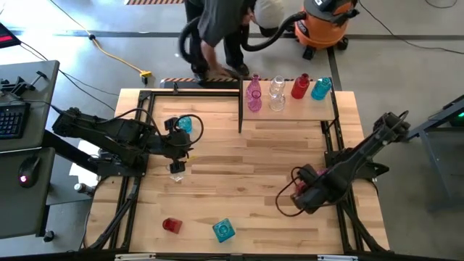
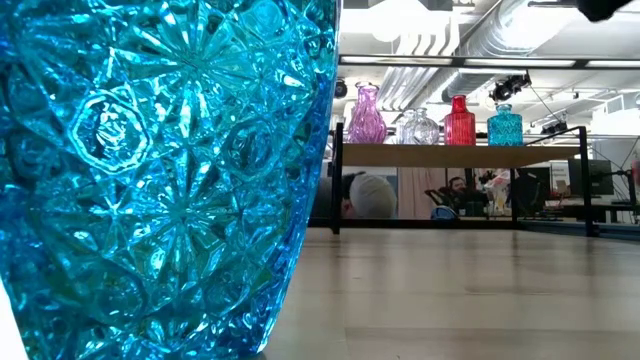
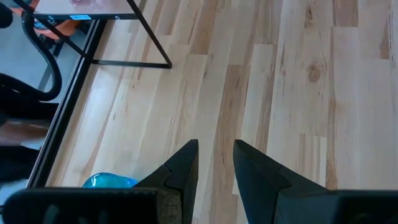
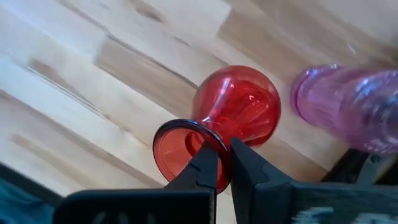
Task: Sort vases onto shelf
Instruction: Put the right red vase on the shelf aligned with the other red vase
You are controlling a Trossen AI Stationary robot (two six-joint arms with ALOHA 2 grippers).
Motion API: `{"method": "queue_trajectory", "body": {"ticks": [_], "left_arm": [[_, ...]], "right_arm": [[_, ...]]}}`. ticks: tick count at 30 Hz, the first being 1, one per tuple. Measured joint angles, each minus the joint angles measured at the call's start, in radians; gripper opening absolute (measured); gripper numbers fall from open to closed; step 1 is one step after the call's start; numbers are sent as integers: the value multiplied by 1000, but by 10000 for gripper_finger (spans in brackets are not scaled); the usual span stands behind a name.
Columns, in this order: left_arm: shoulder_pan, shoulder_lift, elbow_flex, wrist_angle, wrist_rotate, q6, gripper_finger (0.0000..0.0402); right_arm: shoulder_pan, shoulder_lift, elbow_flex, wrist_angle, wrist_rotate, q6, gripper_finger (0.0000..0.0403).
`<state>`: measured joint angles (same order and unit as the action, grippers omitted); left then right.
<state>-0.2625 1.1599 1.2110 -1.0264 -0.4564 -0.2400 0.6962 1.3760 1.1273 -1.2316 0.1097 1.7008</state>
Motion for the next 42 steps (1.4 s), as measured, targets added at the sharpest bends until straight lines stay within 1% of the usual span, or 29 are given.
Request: {"method": "queue_trajectory", "body": {"ticks": [4, 9, 17, 22, 27, 33, 37, 42], "left_arm": [[0, 0, 0, 0, 0, 3, 90], [0, 0, 0, 1, 0, 9, 90], [0, 0, 0, 1, 0, 9, 90], [0, 0, 0, 1, 0, 9, 90], [0, 0, 0, 1, 0, 9, 90], [0, 0, 0, 1, 0, 9, 90], [0, 0, 0, 1, 0, 9, 90], [0, 0, 0, 1, 1, 16, 90]], "right_arm": [[-27, -83, 1, -10, 44, -10, 0], [-99, -190, 1, -23, 76, -69, 0], [-286, -338, 2, -23, 84, -236, 0], [-420, -400, 3, -23, 72, -344, 0], [-567, -436, 3, -22, 43, -466, 0], [-749, -448, 7, -5, 2, -611, 0], [-862, -437, 51, -2, -7, -705, 0], [-985, -410, 140, -29, -7, -795, 0]]}}
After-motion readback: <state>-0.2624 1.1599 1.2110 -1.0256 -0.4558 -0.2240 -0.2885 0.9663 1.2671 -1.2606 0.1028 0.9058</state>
